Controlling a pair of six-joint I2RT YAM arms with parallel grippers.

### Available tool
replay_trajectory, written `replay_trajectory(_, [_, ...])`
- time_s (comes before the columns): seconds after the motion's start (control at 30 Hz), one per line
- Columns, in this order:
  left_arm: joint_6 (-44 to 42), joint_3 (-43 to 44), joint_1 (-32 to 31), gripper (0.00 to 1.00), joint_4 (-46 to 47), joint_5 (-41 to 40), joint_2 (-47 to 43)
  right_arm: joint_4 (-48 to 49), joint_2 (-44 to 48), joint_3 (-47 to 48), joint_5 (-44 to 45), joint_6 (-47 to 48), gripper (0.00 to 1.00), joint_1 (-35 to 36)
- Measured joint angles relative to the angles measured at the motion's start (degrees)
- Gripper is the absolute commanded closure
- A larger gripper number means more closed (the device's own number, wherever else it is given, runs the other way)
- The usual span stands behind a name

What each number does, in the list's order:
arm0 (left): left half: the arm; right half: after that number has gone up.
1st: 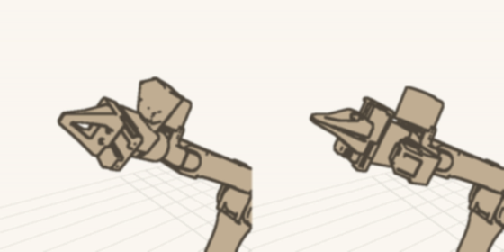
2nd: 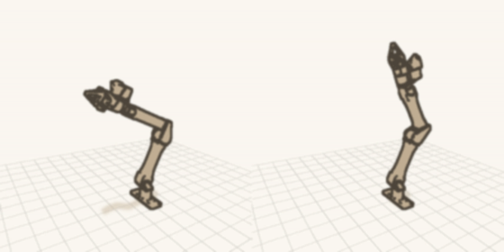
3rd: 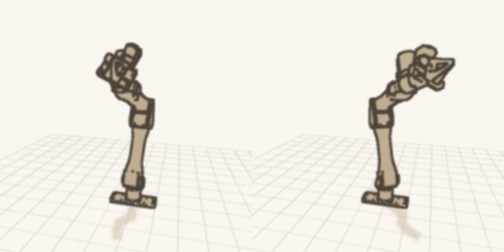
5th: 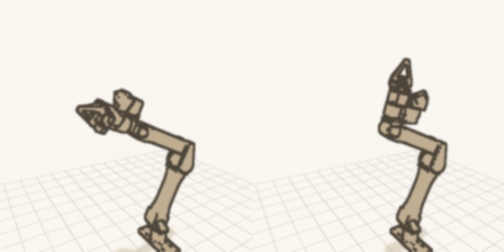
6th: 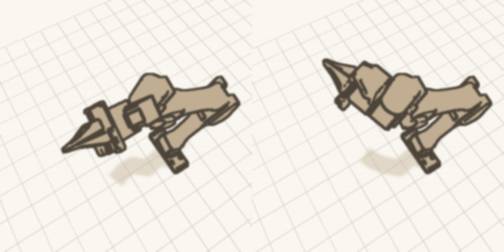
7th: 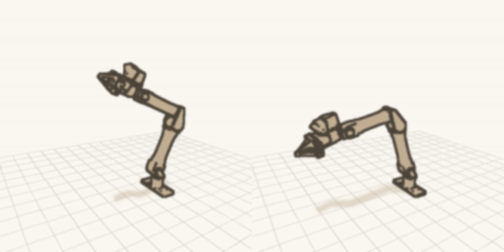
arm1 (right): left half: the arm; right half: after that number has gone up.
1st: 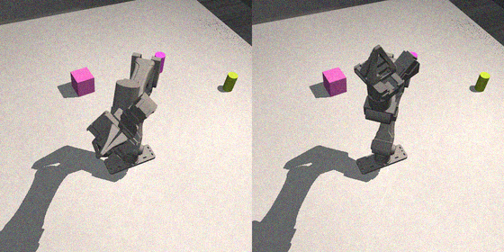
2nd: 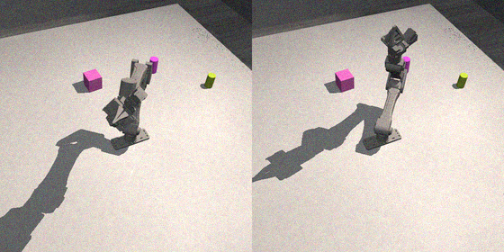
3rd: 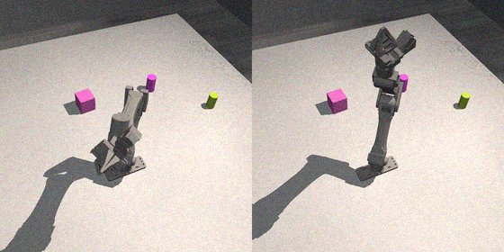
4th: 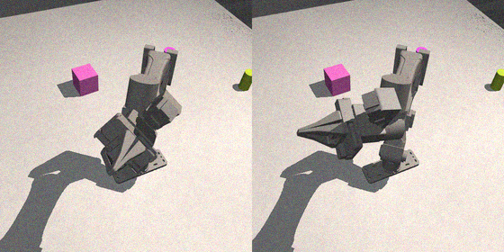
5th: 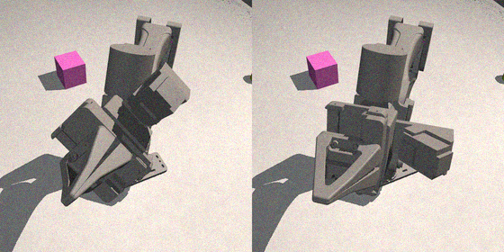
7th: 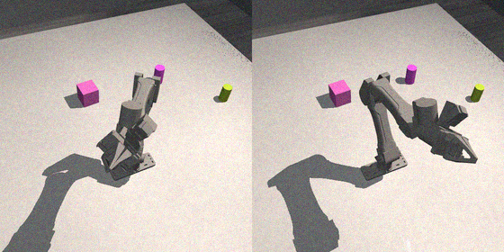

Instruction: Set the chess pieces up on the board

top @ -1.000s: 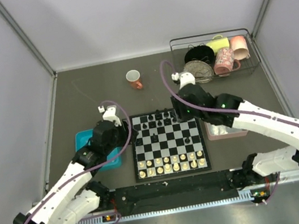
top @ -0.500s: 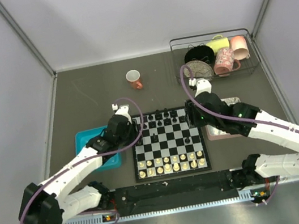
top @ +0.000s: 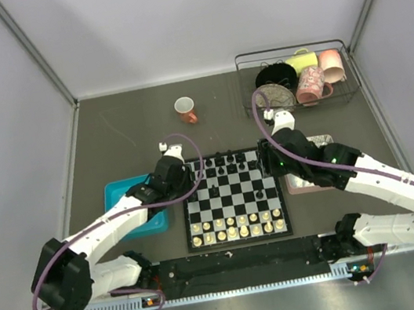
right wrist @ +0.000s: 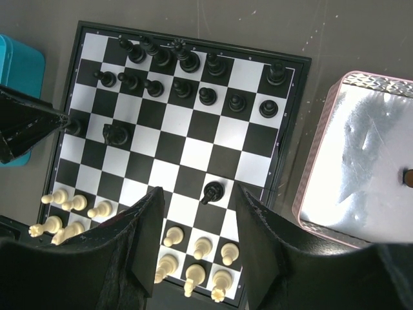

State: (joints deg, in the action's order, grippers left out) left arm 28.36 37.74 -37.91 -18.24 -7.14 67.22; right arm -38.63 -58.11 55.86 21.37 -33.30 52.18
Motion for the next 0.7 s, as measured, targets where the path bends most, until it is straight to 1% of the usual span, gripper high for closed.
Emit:
replay_trajectory(0.2, [0.0,0.0,-0.2,0.58,0.0,0.0,0.9,0.0,0.0,0.0,0.0,-0.3,0.52,-0.3])
replay_trajectory(0.6, [-0.8,0.1,-0.9,0.58,-0.1,0.0,2.6,0.0,0.0,-0.2,-0.1,-0.4,0.52,-0.3])
replay_trajectory(0.7, [-0.9,0.1,-1.0,0.6,-0.1,0.0,2.7,0.0,0.0,-0.4,-0.2,-0.4,0.52,-0.4])
